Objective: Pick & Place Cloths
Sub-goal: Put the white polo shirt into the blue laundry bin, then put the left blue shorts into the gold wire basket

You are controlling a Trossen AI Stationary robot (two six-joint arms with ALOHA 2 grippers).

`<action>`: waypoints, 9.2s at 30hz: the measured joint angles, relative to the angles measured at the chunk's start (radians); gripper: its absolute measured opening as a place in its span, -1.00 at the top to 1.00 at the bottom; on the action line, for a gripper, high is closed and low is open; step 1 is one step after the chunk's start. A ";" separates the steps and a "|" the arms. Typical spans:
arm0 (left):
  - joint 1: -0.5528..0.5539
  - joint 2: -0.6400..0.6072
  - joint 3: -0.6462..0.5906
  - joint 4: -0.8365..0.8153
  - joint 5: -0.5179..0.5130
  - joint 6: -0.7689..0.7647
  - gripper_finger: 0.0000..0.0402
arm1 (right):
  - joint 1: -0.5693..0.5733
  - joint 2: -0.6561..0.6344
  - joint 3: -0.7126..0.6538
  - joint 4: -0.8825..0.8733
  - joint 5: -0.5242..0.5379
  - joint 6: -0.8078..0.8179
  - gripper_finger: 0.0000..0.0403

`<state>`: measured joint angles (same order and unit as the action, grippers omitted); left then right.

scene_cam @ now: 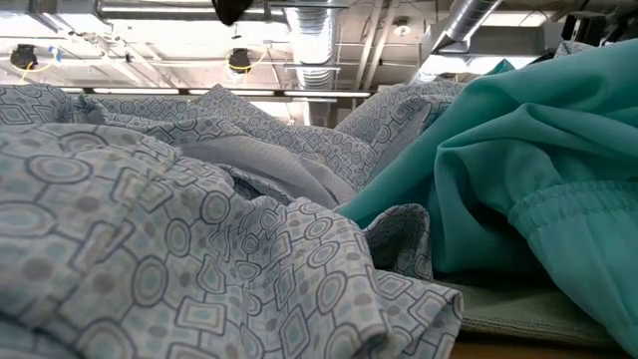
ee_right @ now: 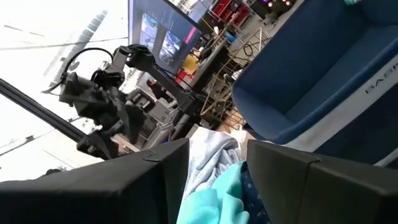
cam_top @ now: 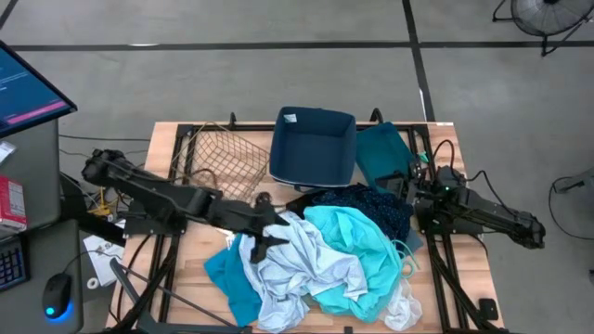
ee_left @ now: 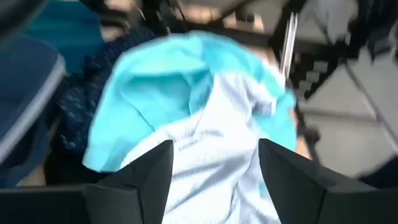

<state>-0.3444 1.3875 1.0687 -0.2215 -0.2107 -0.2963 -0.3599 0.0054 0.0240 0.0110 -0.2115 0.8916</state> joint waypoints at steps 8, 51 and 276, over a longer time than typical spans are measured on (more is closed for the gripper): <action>-0.002 0.140 0.000 0.000 0.061 0.205 -0.25 | 0.000 0.000 0.000 -0.004 0.000 -0.009 0.21; 0.092 -0.308 -0.033 0.221 -0.309 -0.047 1.00 | 0.141 0.536 0.576 -0.017 0.087 -0.723 0.50; -0.270 -0.004 -0.345 -0.544 -0.029 -1.025 0.36 | 0.792 1.389 1.933 -1.466 0.562 -0.239 -0.62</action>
<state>-0.6143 1.3830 0.7242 -0.7651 -0.2399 -1.3213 0.4321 1.3949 1.9572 -1.4551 0.3502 0.6523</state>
